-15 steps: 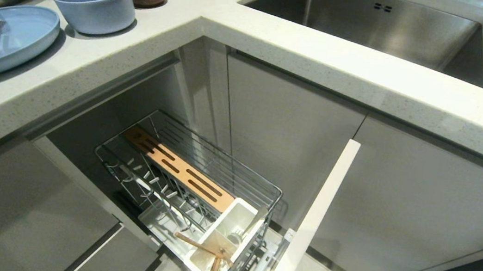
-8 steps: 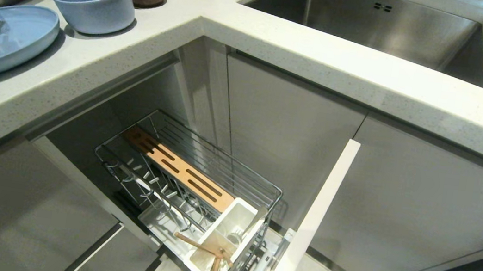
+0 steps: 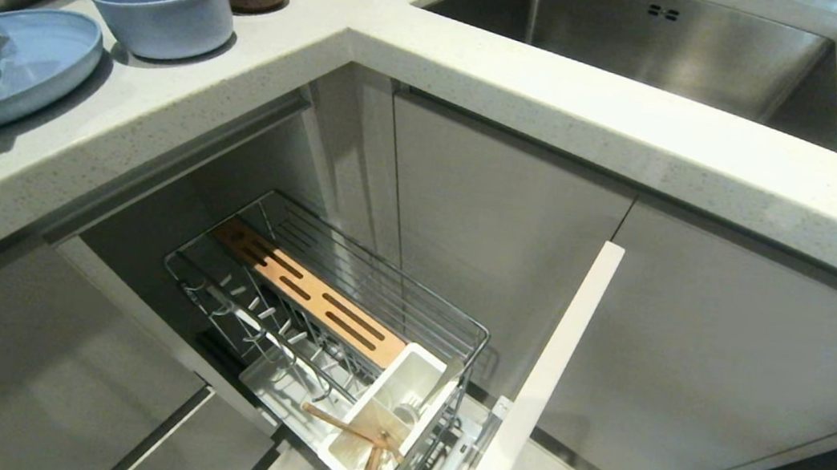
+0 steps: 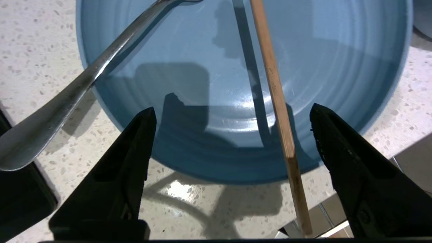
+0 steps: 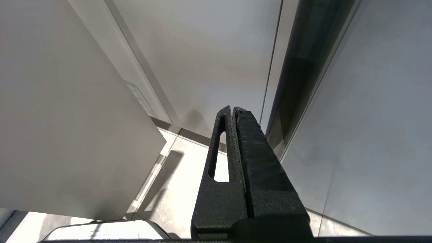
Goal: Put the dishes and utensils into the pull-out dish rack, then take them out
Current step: Pick up the chopsticks and place it in the cupboard
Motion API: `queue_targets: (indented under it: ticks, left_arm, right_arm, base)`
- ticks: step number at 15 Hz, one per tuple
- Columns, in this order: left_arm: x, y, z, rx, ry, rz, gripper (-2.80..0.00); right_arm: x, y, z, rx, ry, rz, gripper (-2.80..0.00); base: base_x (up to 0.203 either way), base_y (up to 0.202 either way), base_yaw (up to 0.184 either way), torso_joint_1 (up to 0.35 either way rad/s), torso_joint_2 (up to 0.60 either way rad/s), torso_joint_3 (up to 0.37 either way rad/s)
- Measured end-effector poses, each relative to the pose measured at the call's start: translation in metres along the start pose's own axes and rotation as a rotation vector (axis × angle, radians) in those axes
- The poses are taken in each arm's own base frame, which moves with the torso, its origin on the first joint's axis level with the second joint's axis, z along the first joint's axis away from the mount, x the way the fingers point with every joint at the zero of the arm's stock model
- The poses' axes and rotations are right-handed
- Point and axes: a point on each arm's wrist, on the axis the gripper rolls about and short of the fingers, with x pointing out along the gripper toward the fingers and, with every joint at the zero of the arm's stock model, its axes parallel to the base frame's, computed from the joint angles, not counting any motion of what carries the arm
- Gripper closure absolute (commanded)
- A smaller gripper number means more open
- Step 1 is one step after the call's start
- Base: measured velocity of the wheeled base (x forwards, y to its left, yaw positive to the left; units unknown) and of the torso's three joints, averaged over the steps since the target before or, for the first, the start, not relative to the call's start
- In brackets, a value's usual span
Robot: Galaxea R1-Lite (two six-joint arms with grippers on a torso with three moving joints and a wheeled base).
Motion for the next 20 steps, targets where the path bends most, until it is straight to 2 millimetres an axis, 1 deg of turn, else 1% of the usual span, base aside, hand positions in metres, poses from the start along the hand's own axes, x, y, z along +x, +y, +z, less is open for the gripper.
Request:
queue_targets:
  ticks: [9, 10, 20]
  left_arm:
    - [0.013, -0.005, 0.000, 0.008, 0.031, 0.006, -2.80]
    - [0.014, -0.005, 0.000, 0.008, 0.031, 0.006, 0.00]
    - [0.014, -0.006, 0.000, 0.011, 0.034, 0.006, 0.00]
  right_arm:
    - [0.000, 0.000, 0.000, 0.000, 0.000, 0.000, 0.00]
    - [0.000, 0.000, 0.000, 0.000, 0.000, 0.000, 0.00]
    - [0.000, 0.000, 0.000, 0.000, 0.000, 0.000, 0.00]
  base:
    - [0.000, 0.000, 0.000, 0.000, 0.00, 0.000]
    - [0.000, 0.000, 0.000, 0.000, 0.00, 0.000]
    - [0.000, 0.000, 0.000, 0.000, 0.00, 0.000]
